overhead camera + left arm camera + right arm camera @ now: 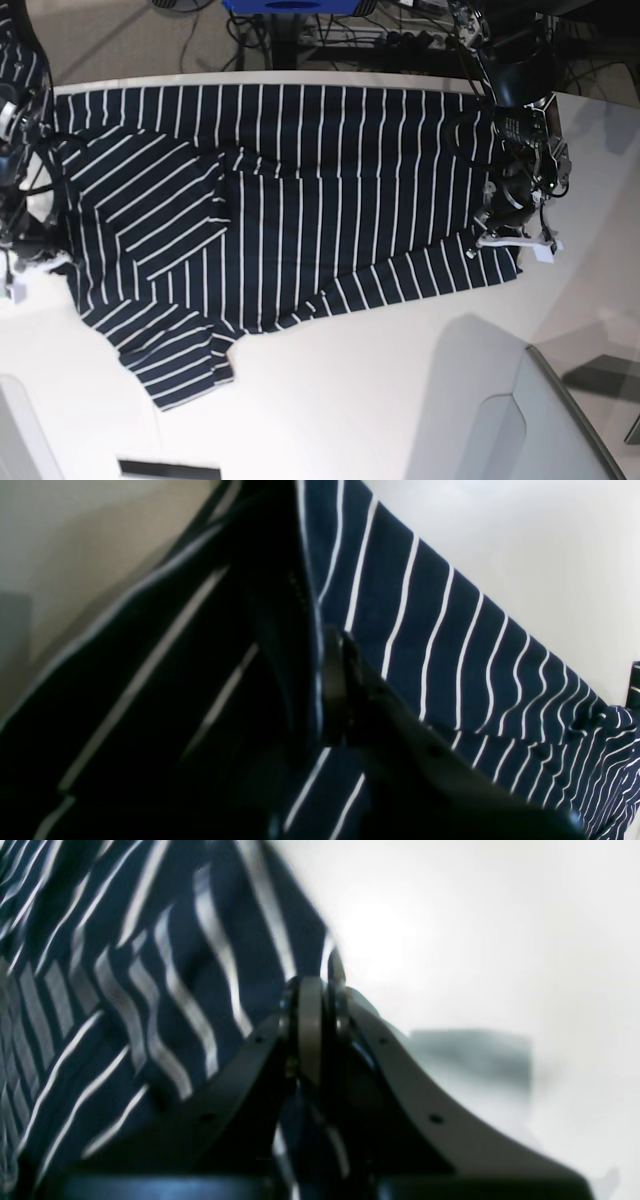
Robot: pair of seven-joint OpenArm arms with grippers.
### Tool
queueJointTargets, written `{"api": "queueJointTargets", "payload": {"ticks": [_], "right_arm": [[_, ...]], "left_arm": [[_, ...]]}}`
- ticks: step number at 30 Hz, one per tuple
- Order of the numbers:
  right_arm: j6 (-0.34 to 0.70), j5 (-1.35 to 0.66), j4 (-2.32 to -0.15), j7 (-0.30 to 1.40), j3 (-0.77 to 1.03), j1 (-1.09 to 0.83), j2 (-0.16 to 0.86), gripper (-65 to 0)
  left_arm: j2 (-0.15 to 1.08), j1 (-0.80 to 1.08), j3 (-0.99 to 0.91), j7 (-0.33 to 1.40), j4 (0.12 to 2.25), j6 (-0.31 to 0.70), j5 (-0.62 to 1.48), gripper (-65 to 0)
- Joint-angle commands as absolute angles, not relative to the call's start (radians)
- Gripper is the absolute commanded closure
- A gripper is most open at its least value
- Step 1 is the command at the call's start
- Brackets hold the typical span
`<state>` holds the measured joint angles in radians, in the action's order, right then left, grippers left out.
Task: Layout the t-shirt on the table in an organized manner, then fold the t-shirt properly
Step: 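Pull the sleeve end with the right gripper to straighten it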
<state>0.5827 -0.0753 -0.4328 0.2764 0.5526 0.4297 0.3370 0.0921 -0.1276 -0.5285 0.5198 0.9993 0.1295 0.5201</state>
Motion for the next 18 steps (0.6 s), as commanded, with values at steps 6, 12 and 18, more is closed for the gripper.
{"api": "queueJointTargets", "payload": {"ticks": [6,12,18], "right_arm": [[0.648,-0.17,-0.835,0.53,0.558,0.357,0.323,0.0],[0.648,-0.288,-1.125,0.829,0.558,0.269,0.303,0.0],[0.645,-0.346,-1.419,1.033,0.558,0.156,0.239,0.0]], "left_arm": [[0.104,-0.145,-0.529,0.509,1.018,0.134,0.524,0.0],[0.104,-0.143,-0.529,0.509,1.018,0.134,0.524,0.0],[0.104,-0.143,-0.529,0.509,1.018,0.134,0.524,0.0]]}}
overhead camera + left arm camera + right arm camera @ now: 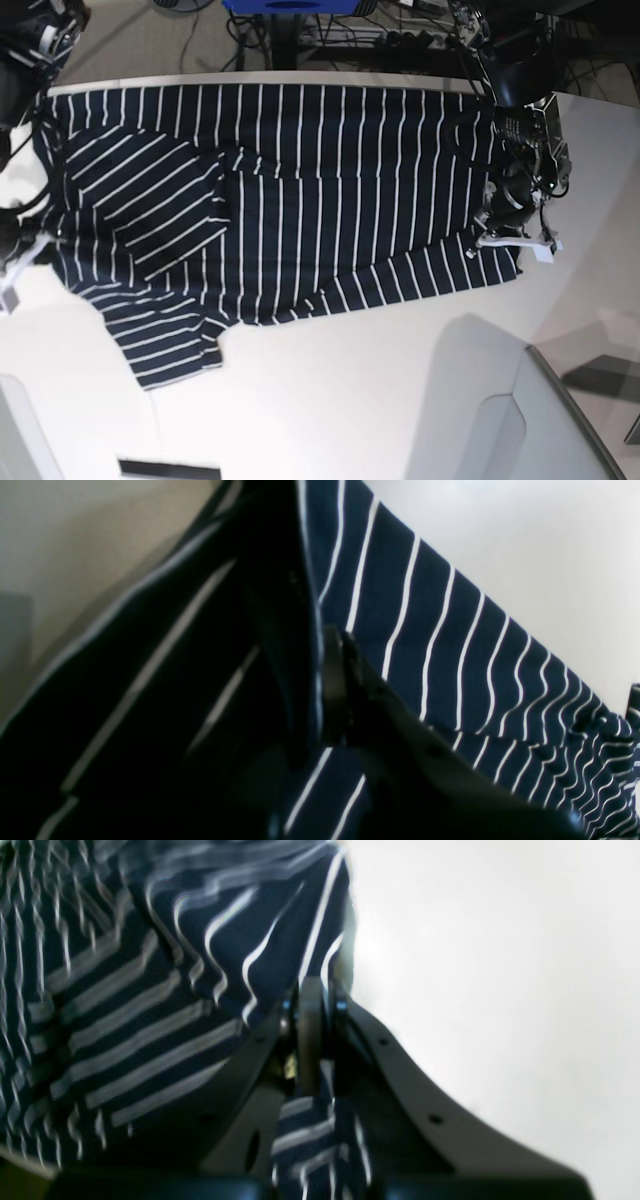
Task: Layout the t-shirt on the table in an organized manner, then fold the t-shirt properly
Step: 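Pull the sleeve end with the right gripper to straighten it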
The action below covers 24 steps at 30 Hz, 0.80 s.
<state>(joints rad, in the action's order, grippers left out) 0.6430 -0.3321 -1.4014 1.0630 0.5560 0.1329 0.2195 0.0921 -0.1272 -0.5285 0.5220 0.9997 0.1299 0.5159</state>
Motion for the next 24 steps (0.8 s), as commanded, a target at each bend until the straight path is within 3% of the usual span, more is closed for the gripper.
{"api": "queueJointTargets", "payload": {"ticks": [1,7,10,12,16,18,21,24], "right_arm": [[0.644,-0.346,-1.454,1.066,0.558,0.139,0.226,0.0],[0.638,-0.344,-1.544,1.142,0.559,0.041,0.156,0.0],[0.573,-0.344,-1.544,1.142,0.559,0.002,0.137,-1.4],[0.538,-0.344,-1.554,1.144,0.558,-0.015,0.137,-8.4],[0.529,-0.344,-1.6,1.138,0.558,-0.012,0.14,-30.5],[0.529,-0.343,-1.604,1.115,0.555,0.022,0.145,-38.1],[0.529,-0.323,-1.501,1.055,0.545,0.11,0.18,-39.0],[0.538,-0.274,-1.199,0.96,0.545,0.271,0.22,-39.0]], "left_arm": [[0.104,-0.143,-0.529,0.509,1.018,0.134,0.524,0.0],[0.105,-0.142,-0.529,0.509,1.018,0.134,0.524,0.0],[0.116,-0.142,-0.529,0.509,1.018,0.134,0.524,0.0],[0.117,-0.142,-0.529,0.509,1.018,0.134,0.524,0.0],[0.117,-0.142,-0.529,0.509,1.018,0.134,0.524,0.0],[0.117,-0.142,-0.529,0.509,1.018,0.134,0.524,0.0],[0.117,-0.142,-0.529,0.509,1.018,0.134,0.524,0.0],[0.117,-0.142,-0.529,0.509,1.018,0.134,0.524,0.0]]}}
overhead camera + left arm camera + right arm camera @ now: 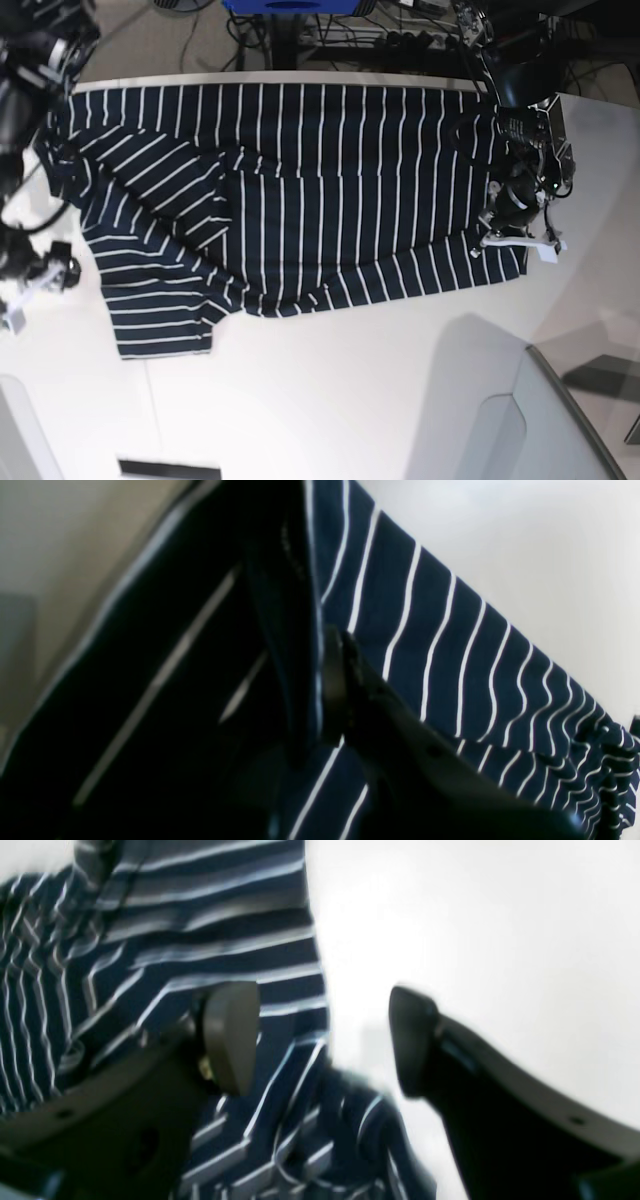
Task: Layout the t-shirt on the table in an organized manner, then fold the t-shirt properly
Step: 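Pull the sleeve end with the right gripper to straighten it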
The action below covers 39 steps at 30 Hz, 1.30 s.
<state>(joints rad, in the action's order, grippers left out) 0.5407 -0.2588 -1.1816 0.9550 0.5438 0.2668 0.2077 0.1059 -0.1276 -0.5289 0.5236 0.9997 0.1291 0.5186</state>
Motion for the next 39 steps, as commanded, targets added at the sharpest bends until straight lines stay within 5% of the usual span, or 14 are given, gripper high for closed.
{"api": "queueJointTargets", "payload": {"ticks": [1,9,21,34,39], "right_arm": [[0.538,-0.255,-1.101,0.918,0.545,0.309,0.239,-39.0],[0.533,-0.209,-0.556,0.607,0.341,0.503,0.32,-39.0],[0.53,-0.209,-0.542,0.602,0.337,0.463,0.295,-38.4],[0.536,-0.209,-0.547,0.656,0.337,0.441,0.268,-0.2],[0.536,-0.209,-0.611,0.642,0.335,0.46,0.272,-0.2]], "left_arm": [[0.117,-0.142,-0.529,0.509,1.018,0.134,0.524,0.0],[0.117,-0.142,-0.529,0.509,1.018,0.134,0.524,0.0],[0.117,-0.142,-0.529,0.509,1.018,0.134,0.524,0.0],[0.117,-0.143,-0.529,0.509,1.018,0.134,0.524,0.0],[0.13,-0.153,-0.529,0.51,1.018,0.134,0.524,0.0]]}}
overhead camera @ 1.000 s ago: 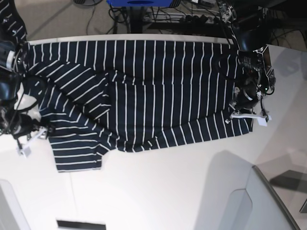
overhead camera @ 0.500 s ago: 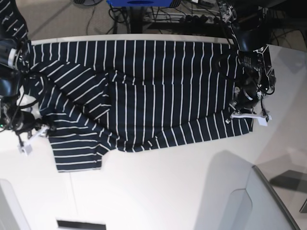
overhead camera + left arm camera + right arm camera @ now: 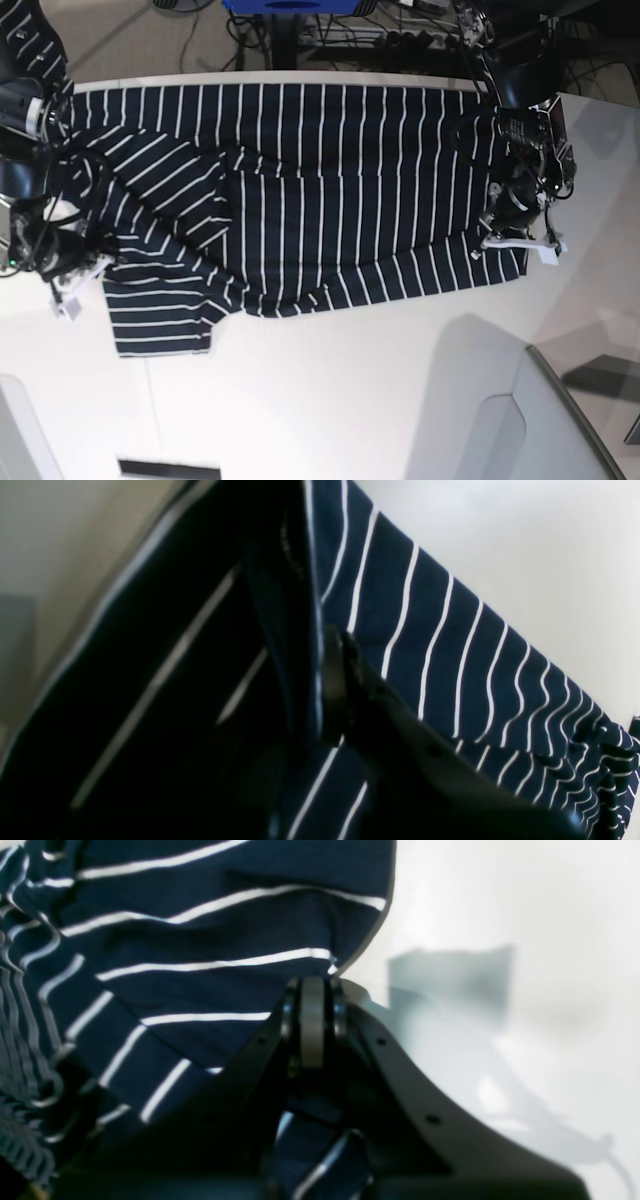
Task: Layout the t-shirt on the table in an organized manner, then fold the t-shirt properly
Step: 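Pull the sleeve end with the right gripper to straighten it, then lift the shirt's lower half with both grippers and fold it over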
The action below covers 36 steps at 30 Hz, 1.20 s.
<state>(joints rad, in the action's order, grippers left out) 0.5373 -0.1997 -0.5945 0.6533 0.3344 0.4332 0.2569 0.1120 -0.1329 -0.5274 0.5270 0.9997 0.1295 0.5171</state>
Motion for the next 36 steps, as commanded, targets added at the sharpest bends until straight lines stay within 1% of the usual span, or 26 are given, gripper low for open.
{"api": "queueJointTargets", "payload": {"ticks": [1,6,9,13,15,18,22,25,31,36], "right_arm": [[0.536,-0.209,-0.641,0.647,0.335,0.46,0.274,-0.2],[0.536,-0.208,-0.751,0.648,0.332,0.487,0.275,-0.2],[0.538,-0.208,-0.765,0.645,0.331,0.527,0.275,-0.2],[0.539,-0.208,-0.765,0.641,0.32,0.585,0.289,-0.2],[0.539,-0.208,-0.765,0.613,0.254,0.604,0.292,-0.2],[0.539,-0.208,-0.765,0.518,0.119,0.607,0.298,-0.2],[0.539,-0.208,-0.756,0.438,0.022,0.607,0.311,-0.2],[0.539,-0.208,-0.743,0.407,0.012,0.604,0.312,-0.2],[0.539,-0.208,-0.705,0.406,0.01,0.598,0.335,-0.2],[0.539,-0.208,-0.705,0.41,0.008,0.555,0.344,-0.2]], "left_arm": [[0.131,-0.154,-0.529,0.51,1.02,0.134,0.524,0.0],[0.148,-0.174,-0.527,0.535,1.058,0.134,0.524,0.0],[0.154,-0.202,-0.529,0.595,1.099,0.134,0.524,0.0],[0.177,-0.236,-0.529,0.625,1.124,0.134,0.524,0.0],[0.18,-0.251,-0.529,0.634,1.121,0.134,0.524,0.0],[0.193,-0.255,-0.527,0.654,1.124,0.134,0.524,0.0],[0.197,-0.254,-0.527,0.661,1.122,0.134,0.524,0.0],[0.199,-0.246,-0.527,0.661,1.125,0.134,0.524,0.0],[0.199,-0.24,-0.527,0.677,1.125,0.134,0.524,0.0],[0.199,-0.24,-0.527,0.7,1.127,0.134,0.524,0.0]]}}
